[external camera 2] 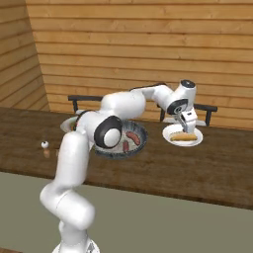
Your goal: Place one bun and one sausage from the bowl on each plate.
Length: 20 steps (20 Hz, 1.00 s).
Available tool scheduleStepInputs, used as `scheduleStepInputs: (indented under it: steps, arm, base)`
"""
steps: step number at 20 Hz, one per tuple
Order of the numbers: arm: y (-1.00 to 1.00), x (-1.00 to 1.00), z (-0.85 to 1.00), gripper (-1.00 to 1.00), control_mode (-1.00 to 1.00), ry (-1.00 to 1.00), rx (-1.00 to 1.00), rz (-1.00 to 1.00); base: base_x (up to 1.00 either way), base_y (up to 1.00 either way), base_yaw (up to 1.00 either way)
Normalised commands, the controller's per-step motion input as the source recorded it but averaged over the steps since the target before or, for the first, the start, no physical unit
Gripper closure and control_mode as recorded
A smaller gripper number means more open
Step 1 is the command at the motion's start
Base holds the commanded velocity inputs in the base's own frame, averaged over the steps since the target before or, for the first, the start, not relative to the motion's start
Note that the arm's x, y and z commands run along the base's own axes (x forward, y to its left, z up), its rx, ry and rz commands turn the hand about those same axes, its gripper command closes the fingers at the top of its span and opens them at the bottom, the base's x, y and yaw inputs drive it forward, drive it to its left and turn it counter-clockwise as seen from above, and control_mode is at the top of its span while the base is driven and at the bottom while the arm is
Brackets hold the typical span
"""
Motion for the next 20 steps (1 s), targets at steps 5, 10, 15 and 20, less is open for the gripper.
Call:
scheduleStepInputs:
  steps: [5,10,15,20]
  arm:
    - [1.00,-0.83,0.13,-1.00,-1.00,0.05,-0.23,0.54]
    - [1.00,-0.63,0.12,-1.00,-1.00,0.07,-0.25,0.60]
    - [1.00,-0.55,0.11,-1.00,-1.00,0.04,-0.22,0.58]
    - [0.81,-0.08,-0.07,-1.00,-1.00,0.03,-0.16,0.61]
  base:
    - [0.00,0.00,0.00]
    - [0.00,0.00,0.00]
    - [0.00,0.00,0.00]
    - [0.00,0.00,0.00]
